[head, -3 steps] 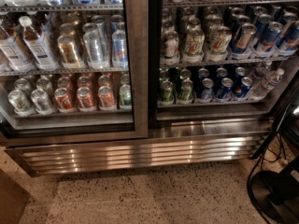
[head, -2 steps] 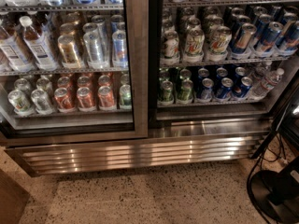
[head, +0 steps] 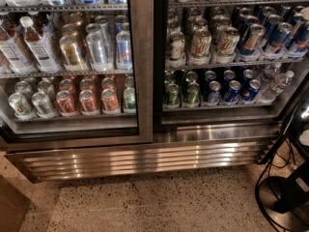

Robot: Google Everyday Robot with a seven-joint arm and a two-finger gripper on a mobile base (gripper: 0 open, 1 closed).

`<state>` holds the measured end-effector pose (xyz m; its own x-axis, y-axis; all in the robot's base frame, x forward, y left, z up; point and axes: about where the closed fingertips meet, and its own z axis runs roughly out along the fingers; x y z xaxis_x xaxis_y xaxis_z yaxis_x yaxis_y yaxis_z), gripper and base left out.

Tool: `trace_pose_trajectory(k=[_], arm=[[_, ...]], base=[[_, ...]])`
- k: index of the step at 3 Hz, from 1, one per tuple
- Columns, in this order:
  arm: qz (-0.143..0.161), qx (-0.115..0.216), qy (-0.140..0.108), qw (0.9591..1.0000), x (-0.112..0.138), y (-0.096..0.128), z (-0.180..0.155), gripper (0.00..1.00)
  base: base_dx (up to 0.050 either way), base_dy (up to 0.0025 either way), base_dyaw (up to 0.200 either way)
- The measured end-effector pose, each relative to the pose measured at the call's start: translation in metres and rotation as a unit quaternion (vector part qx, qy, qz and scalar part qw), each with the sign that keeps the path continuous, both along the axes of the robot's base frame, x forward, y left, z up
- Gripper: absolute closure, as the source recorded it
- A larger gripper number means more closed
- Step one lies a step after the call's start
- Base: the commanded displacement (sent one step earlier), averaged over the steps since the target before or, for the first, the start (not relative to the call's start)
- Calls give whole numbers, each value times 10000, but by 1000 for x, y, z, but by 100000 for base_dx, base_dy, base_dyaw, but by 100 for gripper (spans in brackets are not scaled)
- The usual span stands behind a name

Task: Open right fridge door

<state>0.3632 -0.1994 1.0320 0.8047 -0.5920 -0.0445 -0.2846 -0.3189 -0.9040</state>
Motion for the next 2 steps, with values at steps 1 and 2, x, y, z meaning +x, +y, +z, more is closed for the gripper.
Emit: trace_pose_trajectory(k=[1, 2], arm=[[-791, -101, 334, 9963, 48, -10, -16, 0], [-1374, -673, 476, 9871, 82, 15, -37, 0]], base=[[0, 0, 0], [0, 0, 0]])
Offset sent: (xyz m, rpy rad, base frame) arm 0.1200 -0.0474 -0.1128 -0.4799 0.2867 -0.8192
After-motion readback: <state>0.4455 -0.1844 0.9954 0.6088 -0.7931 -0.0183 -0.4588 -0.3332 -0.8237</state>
